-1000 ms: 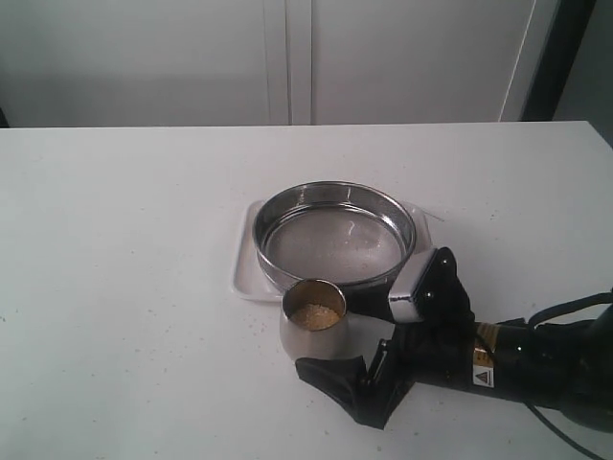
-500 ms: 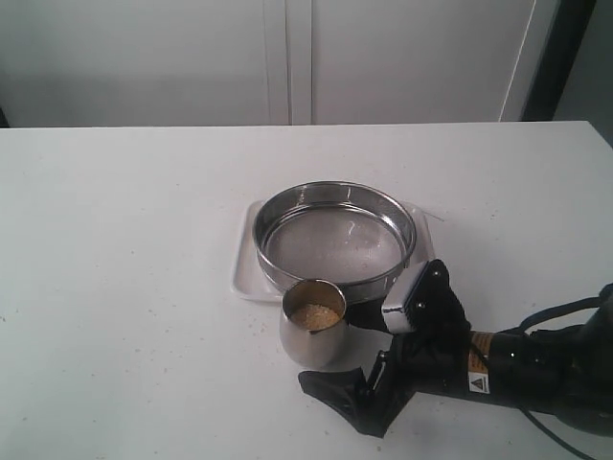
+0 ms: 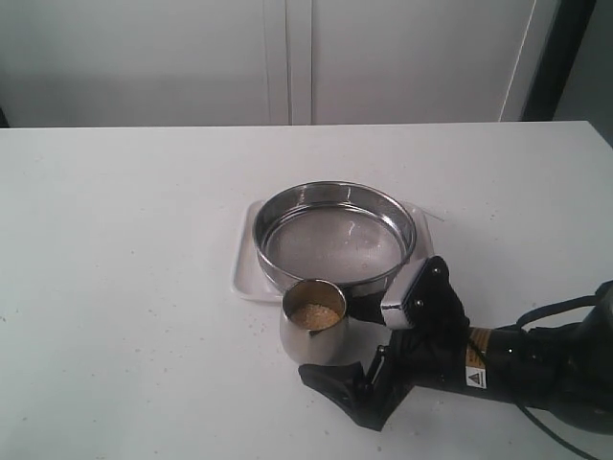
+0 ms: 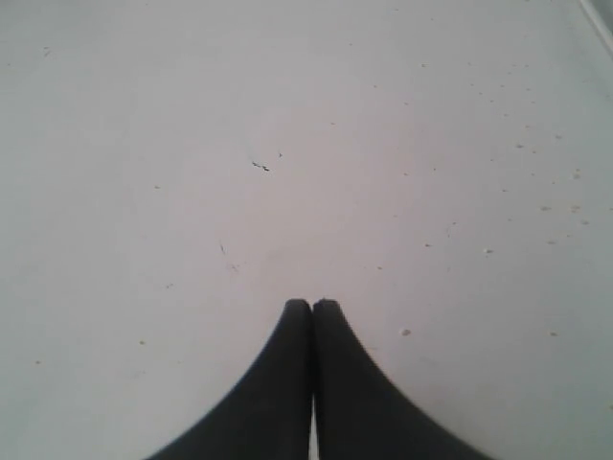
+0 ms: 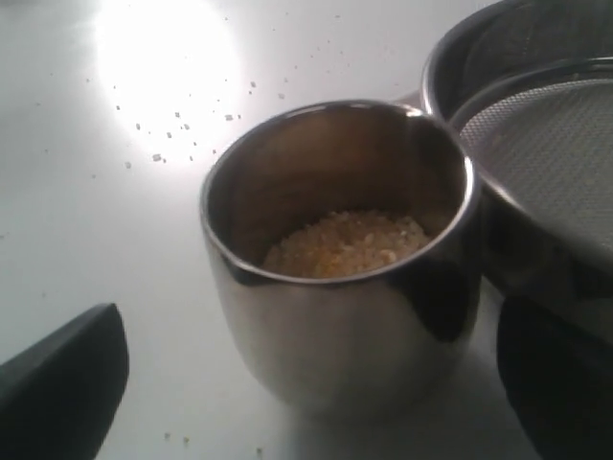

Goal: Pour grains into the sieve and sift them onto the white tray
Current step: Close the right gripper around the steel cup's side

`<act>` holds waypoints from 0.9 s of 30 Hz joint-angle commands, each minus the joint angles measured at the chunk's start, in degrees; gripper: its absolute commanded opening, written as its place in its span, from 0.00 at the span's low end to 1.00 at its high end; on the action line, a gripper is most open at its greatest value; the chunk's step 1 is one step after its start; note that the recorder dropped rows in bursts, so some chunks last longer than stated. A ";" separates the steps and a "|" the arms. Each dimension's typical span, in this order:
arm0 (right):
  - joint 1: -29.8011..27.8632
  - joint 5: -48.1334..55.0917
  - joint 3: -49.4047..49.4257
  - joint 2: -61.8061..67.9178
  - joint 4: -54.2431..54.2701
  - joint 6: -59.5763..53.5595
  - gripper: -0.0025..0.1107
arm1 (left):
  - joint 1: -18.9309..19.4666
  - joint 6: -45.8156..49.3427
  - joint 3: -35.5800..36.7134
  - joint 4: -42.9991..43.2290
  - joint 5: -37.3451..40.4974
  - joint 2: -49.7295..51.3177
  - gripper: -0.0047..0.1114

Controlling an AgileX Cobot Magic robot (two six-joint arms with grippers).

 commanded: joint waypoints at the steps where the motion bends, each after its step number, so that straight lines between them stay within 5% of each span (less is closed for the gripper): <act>1: -0.03 -1.76 -0.42 0.74 1.80 -2.20 0.88 | 0.23 -0.09 0.50 -0.33 0.18 -0.26 0.04; 27: 6.93 -2.59 -9.19 6.09 3.56 -4.58 0.88 | 0.23 -0.09 0.50 -0.33 0.18 -0.26 0.04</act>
